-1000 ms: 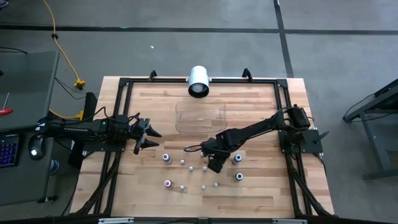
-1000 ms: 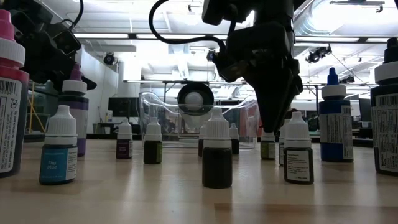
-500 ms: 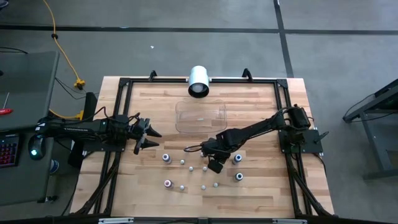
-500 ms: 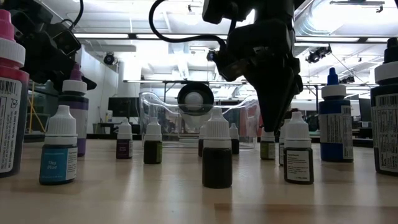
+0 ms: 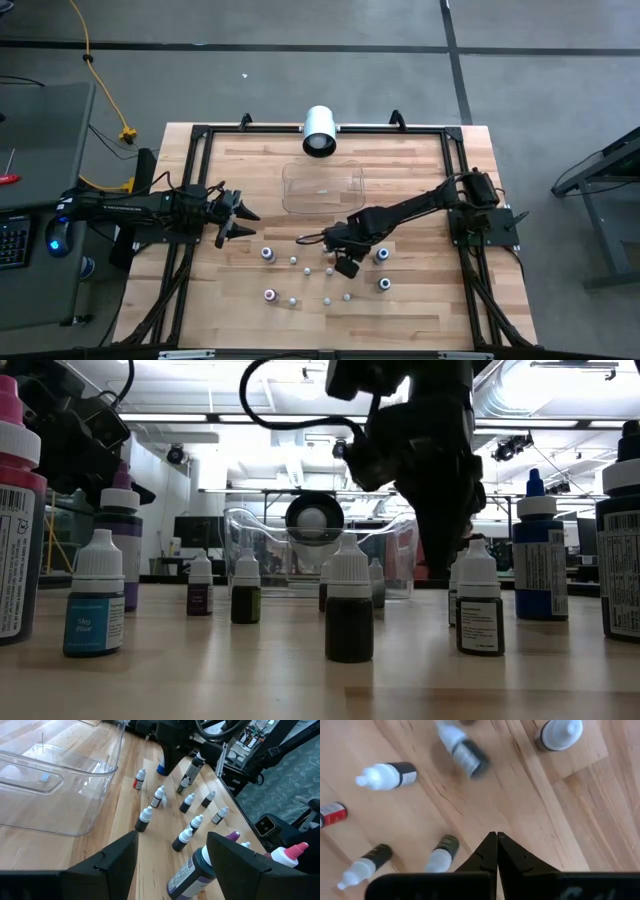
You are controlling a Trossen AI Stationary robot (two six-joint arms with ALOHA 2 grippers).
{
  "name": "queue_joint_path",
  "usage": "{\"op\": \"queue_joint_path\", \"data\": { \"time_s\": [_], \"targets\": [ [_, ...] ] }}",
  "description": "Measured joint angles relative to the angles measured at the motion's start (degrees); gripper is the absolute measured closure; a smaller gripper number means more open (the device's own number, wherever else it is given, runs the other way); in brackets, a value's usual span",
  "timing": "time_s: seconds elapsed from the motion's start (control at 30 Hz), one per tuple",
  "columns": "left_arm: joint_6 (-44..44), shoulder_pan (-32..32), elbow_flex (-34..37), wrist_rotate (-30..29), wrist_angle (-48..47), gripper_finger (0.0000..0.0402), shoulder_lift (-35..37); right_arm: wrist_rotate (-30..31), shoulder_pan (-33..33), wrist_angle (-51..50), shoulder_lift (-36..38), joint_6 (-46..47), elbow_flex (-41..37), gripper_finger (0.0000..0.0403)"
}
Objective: Pick & Place food coloring
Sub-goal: Put the small red food coloring bottle into the transparent bin
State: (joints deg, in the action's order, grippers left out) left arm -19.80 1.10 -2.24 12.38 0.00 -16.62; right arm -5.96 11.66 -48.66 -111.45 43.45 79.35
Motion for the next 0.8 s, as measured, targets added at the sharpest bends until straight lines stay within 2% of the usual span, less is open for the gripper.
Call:
{"op": "queue_joint_path", "data": {
  "time_s": [0.27,0.67,0.8],
  "targets": [
    [0.0,-0.01,0.0,0.0,0.01,0.0167,-0.01,0.03,0.0,0.89,-0.03,-2.24,-0.02,0.0402],
    [-0.01,-0.01,0.0,0.0,-0.01,0.0167,0.0,-0.45,0.59,9.31,-0.03,-34.0,0.0,0.038],
    [0.01,0.0,0.0,0.0,0.01,0.0167,0.0,2.16,0.46,11.32,-0.03,-38.47,0.0,0.0366]
  ]
}}
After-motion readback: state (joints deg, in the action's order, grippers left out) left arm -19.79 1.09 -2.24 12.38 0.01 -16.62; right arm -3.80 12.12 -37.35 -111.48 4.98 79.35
